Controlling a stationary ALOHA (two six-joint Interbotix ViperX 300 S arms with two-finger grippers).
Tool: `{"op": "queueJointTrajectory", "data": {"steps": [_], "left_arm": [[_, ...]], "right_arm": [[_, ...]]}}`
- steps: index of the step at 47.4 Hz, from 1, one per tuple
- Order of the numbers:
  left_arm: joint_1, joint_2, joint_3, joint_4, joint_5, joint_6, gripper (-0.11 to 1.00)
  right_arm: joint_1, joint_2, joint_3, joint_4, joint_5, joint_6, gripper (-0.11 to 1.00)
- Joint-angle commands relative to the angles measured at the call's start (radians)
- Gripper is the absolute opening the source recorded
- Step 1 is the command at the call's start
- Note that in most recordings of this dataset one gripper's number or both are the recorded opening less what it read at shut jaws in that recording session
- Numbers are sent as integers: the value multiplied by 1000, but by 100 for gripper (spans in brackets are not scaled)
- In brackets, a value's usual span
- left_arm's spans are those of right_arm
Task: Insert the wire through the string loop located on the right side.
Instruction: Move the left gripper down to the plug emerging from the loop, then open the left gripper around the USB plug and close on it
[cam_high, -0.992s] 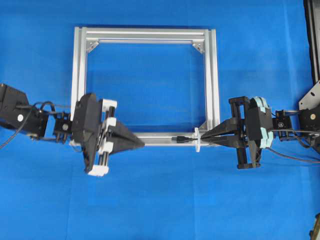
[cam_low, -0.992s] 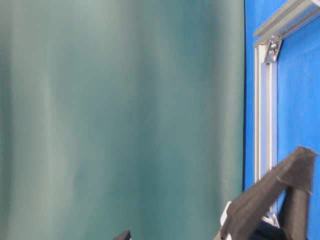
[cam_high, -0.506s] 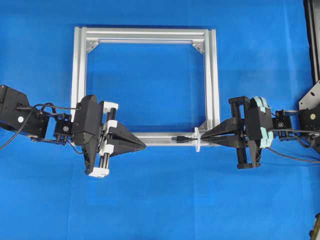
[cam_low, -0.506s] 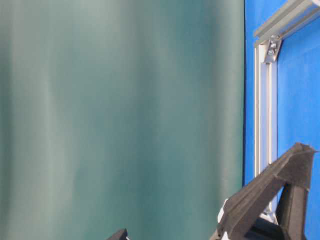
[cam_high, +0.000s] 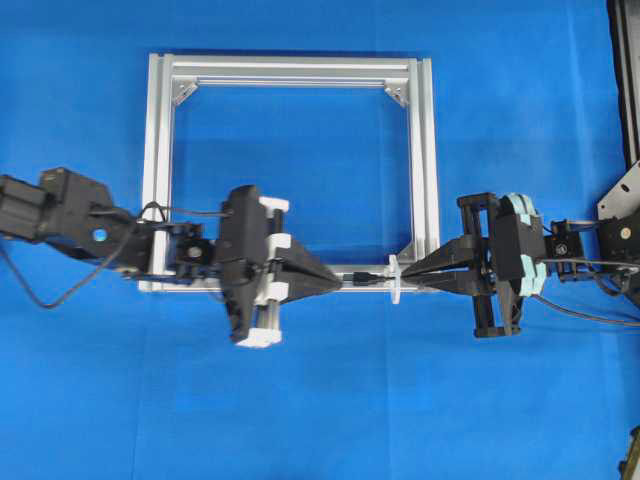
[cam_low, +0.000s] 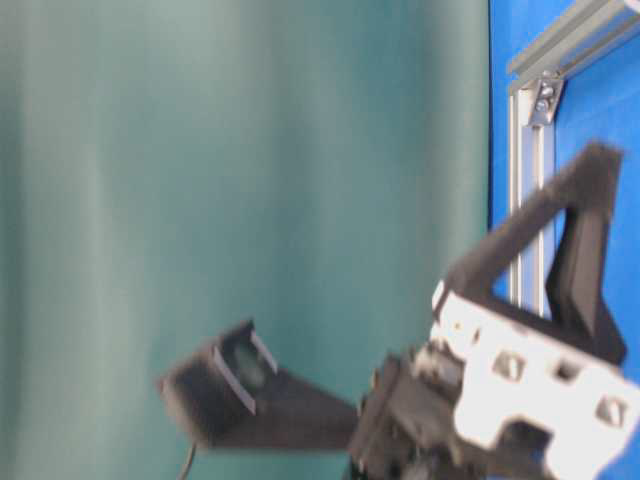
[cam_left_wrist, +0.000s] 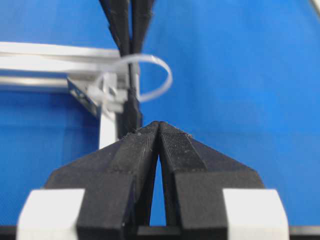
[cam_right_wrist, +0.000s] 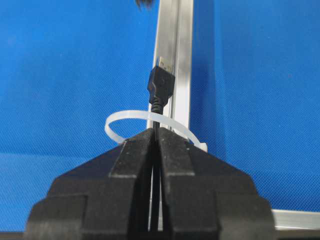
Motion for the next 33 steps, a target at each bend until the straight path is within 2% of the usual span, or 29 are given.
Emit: {"op": "queueJointTrajectory", "data": {"steps": [1, 10, 27, 30, 33], "left_arm": [[9, 6, -72, 2, 31, 2, 0], [11, 34, -133, 3, 77, 3, 0], [11, 37, -130, 3, 80, 2, 1], [11, 35, -130, 3, 80, 0, 7], [11, 35, -130, 2, 84, -3, 21]], "right_arm": [[-2, -6, -14, 2, -12, -2, -3], [0, -6, -14, 2, -12, -2, -3], [-2, -6, -14, 2, -12, -2, -3], [-2, -6, -14, 2, -12, -2, -3], [-2, -6, -14, 2, -12, -2, -3]]}}
